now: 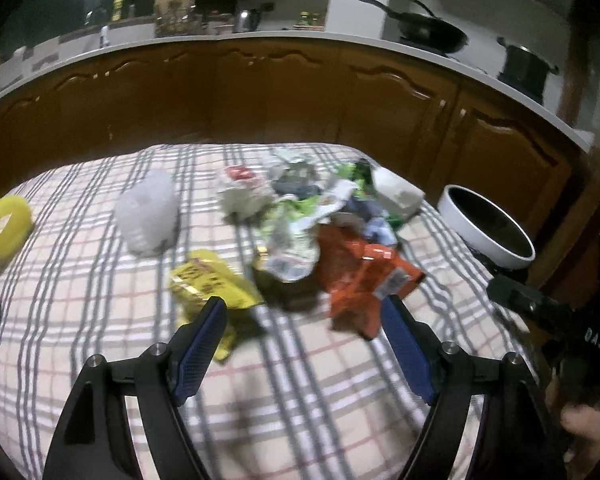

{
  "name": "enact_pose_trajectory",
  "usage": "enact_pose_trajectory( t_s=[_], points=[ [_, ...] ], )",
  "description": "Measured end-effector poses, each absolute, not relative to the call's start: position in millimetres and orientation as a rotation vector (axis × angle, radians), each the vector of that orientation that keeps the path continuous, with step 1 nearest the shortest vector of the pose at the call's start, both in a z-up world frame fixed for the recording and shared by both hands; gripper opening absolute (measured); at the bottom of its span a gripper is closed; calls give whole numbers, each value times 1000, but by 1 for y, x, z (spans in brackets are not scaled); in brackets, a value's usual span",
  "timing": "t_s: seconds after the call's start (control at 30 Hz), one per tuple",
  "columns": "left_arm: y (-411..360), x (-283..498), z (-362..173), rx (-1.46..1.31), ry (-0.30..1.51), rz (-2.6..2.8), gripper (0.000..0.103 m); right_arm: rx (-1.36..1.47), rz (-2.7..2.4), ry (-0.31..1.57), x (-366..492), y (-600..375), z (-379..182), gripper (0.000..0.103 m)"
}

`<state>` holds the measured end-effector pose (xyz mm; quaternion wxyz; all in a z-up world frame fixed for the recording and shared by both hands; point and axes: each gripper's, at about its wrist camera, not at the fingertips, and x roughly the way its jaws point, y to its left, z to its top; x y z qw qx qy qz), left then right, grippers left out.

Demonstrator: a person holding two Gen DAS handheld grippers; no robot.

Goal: Collect trash
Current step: 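Grasp the yellow snack bag with the left tool while the right tool grasps the orange bag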

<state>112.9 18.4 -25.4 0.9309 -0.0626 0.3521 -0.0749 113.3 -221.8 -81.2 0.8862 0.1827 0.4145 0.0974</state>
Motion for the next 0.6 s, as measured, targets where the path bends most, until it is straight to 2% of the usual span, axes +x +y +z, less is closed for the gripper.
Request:
enact_pose_trajectory(
  t_s=[0.37,0.53,0.6],
  points=[
    [57,133,-35,-213,761,-63,80,339,310,899,133,-178,-93,86],
    [69,157,-54,-259,818,-51,79,344,347,933,149,-166,-104,77],
    [71,163,-59,-268,827,-58,77,353,366,948,153,-161,-109,64]
  ],
)
